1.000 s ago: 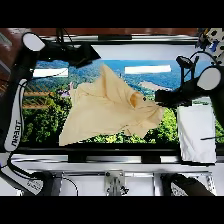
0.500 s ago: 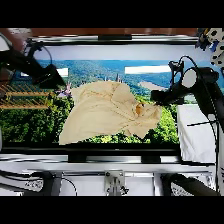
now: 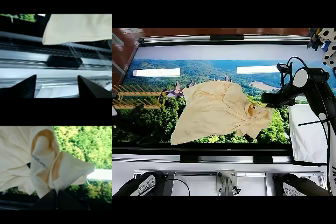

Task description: Fold the shirts.

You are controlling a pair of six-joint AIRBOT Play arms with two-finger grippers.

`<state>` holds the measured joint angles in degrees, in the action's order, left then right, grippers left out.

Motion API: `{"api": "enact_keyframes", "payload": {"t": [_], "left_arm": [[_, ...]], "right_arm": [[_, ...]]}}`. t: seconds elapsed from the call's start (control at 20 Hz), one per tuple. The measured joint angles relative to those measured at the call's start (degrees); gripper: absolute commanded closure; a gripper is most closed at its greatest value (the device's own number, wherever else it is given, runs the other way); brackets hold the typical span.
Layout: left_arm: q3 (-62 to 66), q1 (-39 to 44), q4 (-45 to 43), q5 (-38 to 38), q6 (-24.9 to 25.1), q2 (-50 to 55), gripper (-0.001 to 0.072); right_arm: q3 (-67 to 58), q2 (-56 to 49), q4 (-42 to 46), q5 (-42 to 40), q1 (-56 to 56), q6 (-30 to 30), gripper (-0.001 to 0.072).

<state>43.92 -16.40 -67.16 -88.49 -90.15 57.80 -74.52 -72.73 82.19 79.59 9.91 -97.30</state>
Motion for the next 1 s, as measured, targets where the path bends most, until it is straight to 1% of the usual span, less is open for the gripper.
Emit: {"api": "enact_keyframes", "payload": {"t": [0.15,0.3,0.55,0.7,0.75,0.8,0.85,0.9,0.95,1.0], "left_arm": [[-8.57,-3.34,4.22,6.34,2.29,-2.51,0.0086],[-12.55,-4.17,6.6,12.33,3.74,-1.57,0.0086],[-14.49,-3.87,10.71,17.81,6.95,4.37,0.0088],[-14.75,-2.03,13.05,19.91,8.39,7.72,0.0117],[-14.8,-1.2,13.84,20.59,8.74,8.46,0.0306],[-14.86,-0.24,14.69,22.71,9.03,9.09,0.0568],[-14.88,0.26,14.99,24.48,9.25,9.49,0.0671],[-14.84,0.63,15.8,25.79,9.4,9.79,0.067],[-14.71,1.14,17.07,26.03,9.68,9.99,0.0671],[-14.36,1.33,17.51,26.01,10.23,10.14,0.0671]], "right_arm": [[0.0,0.0,-0.48,0.44,0.0,1.14,0.0647],[0.0,0.0,-0.68,0.87,0.0,1.92,0.0647],[0.0,-0.02,-0.79,1.36,0.0,3.02,0.0647],[0.0,0.0,-0.81,1.46,0.0,3.1,0.0646],[0.0,0.0,-0.83,1.49,0.0,3.13,0.0631],[0.0,-0.02,-0.83,1.49,0.0,3.13,0.0622],[0.0,0.0,-0.83,1.49,0.0,3.1,0.0589],[0.0,-0.02,-0.83,1.49,-0.02,3.13,0.0323],[0.0,-0.09,-0.83,1.49,-0.07,3.34,0.0157],[0.0,-0.28,-0.81,1.44,-0.09,3.98,0.0157]]}}
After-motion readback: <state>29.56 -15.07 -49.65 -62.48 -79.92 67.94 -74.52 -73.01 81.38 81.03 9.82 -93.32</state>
